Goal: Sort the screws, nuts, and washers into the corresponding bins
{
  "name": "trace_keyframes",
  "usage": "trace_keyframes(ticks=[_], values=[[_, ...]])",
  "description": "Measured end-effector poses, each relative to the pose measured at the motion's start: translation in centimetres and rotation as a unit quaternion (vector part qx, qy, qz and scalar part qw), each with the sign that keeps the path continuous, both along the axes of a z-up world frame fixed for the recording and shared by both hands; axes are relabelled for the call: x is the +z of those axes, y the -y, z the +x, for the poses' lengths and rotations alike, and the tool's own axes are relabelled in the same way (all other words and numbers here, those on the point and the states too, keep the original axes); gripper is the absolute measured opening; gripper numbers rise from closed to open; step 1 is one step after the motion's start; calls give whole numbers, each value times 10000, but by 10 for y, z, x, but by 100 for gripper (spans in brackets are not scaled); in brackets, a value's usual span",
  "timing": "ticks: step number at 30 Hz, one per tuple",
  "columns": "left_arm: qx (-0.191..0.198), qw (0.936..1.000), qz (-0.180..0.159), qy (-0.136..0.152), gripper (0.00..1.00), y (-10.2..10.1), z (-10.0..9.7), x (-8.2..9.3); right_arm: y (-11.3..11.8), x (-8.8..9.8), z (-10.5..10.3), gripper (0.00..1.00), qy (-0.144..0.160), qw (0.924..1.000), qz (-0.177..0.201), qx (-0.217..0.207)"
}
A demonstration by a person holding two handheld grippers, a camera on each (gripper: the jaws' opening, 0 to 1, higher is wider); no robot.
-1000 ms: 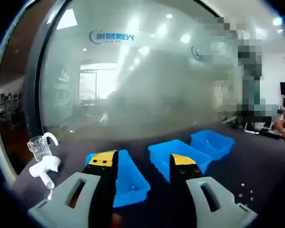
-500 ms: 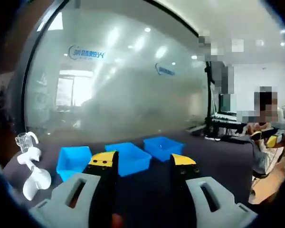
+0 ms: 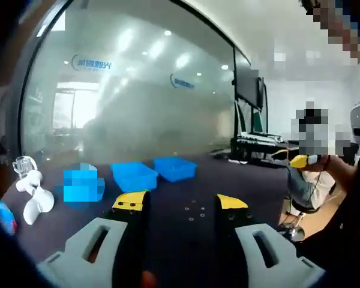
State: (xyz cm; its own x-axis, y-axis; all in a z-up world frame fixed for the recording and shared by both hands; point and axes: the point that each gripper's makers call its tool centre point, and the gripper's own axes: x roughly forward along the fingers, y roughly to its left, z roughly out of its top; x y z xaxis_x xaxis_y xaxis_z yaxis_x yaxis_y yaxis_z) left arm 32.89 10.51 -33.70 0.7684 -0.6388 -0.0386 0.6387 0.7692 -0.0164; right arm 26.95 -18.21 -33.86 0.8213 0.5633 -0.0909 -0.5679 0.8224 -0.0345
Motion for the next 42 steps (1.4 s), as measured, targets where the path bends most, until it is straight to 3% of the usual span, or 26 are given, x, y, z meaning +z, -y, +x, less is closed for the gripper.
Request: trace_keyframes(ticks=[2,6,14,26,31,42], values=[[-67,10000,33,-44,42,-1,-4,-2,0,0,1,50,-3,10000,-22,-5],[-721,9971,77,-226,42,13,-21,-7,1,-1,1,50,-24,10000,-54,5],[-866,9951,349,-311,42,26,-16,-12,0,-6,-1,50,-75,9999,-134,34],[-1149,9908,669,-260,42,56,-9,-4,6,-14,-8,50,-193,9990,-389,115],[-1279,9868,954,-266,42,68,-2,-3,9,-18,-9,50,-234,9984,-493,135],[-1526,9760,1340,-781,42,94,24,-17,11,-25,-12,50,-287,9966,-744,217]])
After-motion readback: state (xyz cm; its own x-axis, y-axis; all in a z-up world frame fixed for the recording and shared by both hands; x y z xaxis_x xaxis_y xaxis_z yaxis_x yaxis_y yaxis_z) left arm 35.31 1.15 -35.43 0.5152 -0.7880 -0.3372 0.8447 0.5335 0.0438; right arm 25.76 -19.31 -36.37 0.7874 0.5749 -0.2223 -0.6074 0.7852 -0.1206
